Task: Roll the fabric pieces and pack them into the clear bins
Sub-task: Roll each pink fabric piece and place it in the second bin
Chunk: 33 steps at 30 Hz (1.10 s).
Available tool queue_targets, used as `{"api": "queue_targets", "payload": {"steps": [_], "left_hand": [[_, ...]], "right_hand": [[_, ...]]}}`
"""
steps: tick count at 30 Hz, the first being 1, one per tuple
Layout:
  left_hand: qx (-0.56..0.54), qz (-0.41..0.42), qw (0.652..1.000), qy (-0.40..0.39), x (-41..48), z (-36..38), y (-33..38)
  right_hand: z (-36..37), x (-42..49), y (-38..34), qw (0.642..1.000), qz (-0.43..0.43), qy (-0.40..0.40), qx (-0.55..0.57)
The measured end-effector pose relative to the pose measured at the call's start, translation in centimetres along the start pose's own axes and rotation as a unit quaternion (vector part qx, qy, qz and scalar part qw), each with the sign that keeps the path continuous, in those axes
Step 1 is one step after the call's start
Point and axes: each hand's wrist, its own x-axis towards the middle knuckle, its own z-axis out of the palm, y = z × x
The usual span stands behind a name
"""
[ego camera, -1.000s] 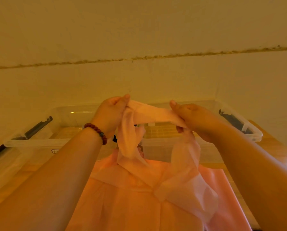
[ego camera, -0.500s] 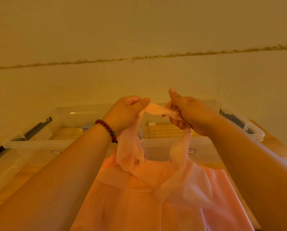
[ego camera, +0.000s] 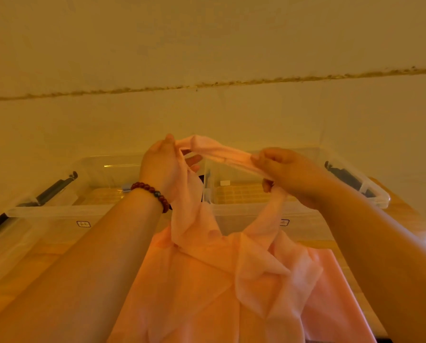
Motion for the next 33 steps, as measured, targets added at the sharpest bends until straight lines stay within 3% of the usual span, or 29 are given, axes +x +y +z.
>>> {"api": "queue_targets", "payload": {"steps": [3,7,11,14,16,19,22,27,33], "left_hand": [[0.119,0.038,0.992,-0.022,0.0,-0.4,-0.6],[0.223,0.003,0.974,-0.036,-0.3,-0.7,-0.6],[0.145,-0.038,0.984,-0.098,-0.7,0.0,-0.6],[0.107,0.080,0.980,-0.147,-1.1,0.1,-0.1],[0.159,0.106,0.962,-0.193,-1.2,0.5,0.5],[0.208,0.023,0.932,-0.295,-1.6,1.2,0.8],[0.196,0.014,0.945,-0.263,-1.7,1.2,0.6],[0.099,-0.001,0.972,-0.213,-0.7,0.3,0.6],[-0.025,-0.036,0.986,-0.162,0.4,-0.1,0.7]], "right_hand": [[-0.1,0.6,-0.5,0.993,-0.009,0.038,0.110],[0.2,1.5,-1.5,0.991,-0.043,0.074,0.101],[0.8,2.3,-3.2,0.984,-0.124,0.100,0.077],[1.1,2.7,-3.8,0.983,-0.156,0.078,0.051],[1.3,2.7,-3.7,0.985,-0.158,0.058,0.049],[1.5,2.6,-3.5,0.984,-0.148,0.057,0.078],[1.0,2.2,-3.0,0.989,-0.121,0.052,0.073],[0.7,0.7,-0.7,0.995,-0.025,-0.062,0.075],[1.5,-0.8,0.8,0.988,-0.019,-0.136,0.075]]}}
